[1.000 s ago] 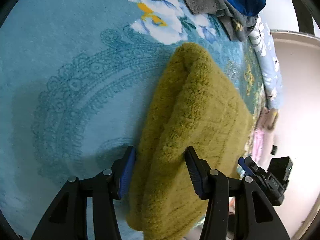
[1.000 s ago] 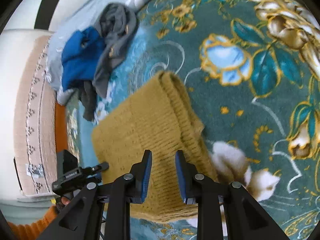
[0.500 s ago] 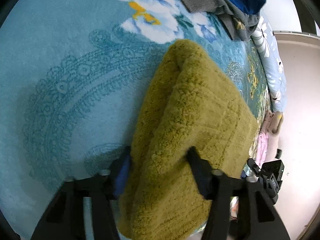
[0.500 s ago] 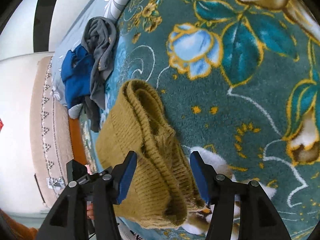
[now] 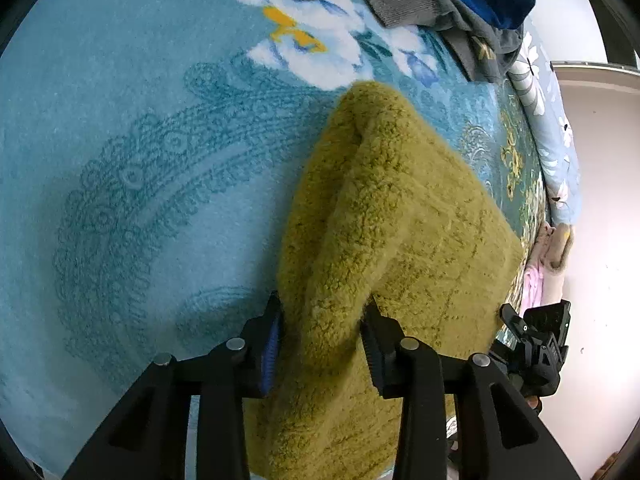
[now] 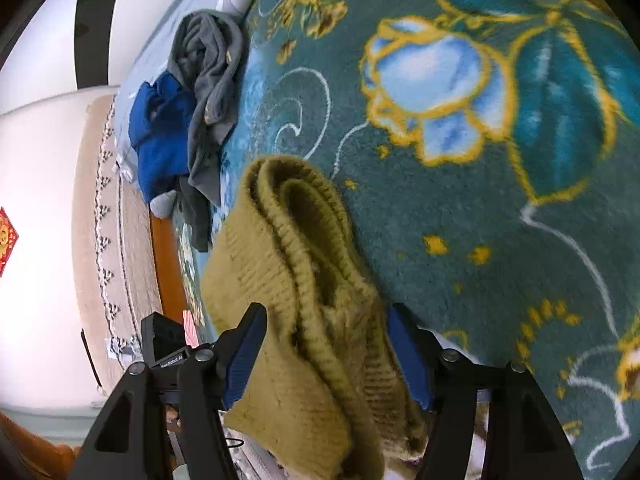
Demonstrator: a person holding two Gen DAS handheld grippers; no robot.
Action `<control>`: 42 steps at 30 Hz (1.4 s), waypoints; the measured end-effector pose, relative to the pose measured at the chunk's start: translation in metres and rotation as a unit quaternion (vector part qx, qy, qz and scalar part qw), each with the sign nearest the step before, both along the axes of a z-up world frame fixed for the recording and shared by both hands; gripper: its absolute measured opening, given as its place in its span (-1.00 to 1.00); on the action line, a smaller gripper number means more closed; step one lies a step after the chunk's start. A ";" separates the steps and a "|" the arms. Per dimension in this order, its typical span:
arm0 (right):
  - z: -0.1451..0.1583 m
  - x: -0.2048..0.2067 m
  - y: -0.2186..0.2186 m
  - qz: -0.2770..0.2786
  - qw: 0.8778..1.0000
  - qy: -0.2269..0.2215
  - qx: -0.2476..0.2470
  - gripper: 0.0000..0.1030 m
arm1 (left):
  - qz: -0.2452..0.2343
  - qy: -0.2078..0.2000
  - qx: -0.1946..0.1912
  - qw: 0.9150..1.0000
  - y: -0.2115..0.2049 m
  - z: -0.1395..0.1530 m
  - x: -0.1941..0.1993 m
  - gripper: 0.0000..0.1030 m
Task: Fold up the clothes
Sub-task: 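Fold the sweater end over with both tools and open the right tool, then grasp the folded sweater bundle with the right tool while the left tool grips it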
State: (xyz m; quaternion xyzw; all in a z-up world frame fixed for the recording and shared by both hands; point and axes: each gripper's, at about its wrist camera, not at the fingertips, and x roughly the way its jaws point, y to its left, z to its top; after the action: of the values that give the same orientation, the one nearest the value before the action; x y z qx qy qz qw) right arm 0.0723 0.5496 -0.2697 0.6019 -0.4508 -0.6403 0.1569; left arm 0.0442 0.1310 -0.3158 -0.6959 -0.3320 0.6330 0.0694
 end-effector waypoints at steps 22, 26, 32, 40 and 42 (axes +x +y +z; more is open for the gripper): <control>-0.023 -0.009 -0.006 -0.011 0.996 -0.030 -0.080 -0.10 | 0.038 0.000 0.025 0.999 -0.015 -0.002 -0.009 -0.14; -0.017 -0.006 -0.009 -0.029 0.997 -0.043 -0.059 -0.18 | 0.043 0.003 0.015 0.999 -0.017 0.003 -0.009 -0.14; 0.012 -0.002 -0.014 -0.051 0.997 -0.050 -0.012 -0.29 | 0.042 0.009 -0.008 0.999 -0.017 0.014 -0.012 -0.38; 0.074 0.001 -0.039 -0.047 0.997 -0.037 0.041 -0.33 | 0.048 0.022 -0.001 0.999 -0.029 0.049 -0.013 -0.47; 0.094 0.005 -0.041 -0.050 0.997 -0.028 0.048 -0.33 | 0.048 0.030 0.003 0.998 -0.037 0.065 -0.001 -0.48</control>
State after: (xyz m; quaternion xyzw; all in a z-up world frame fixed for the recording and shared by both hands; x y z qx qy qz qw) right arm 0.0778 0.5082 -0.1755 0.6032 -0.4529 -0.6513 0.0833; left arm 0.0434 0.0945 -0.2507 -0.6595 -0.3647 0.6553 0.0514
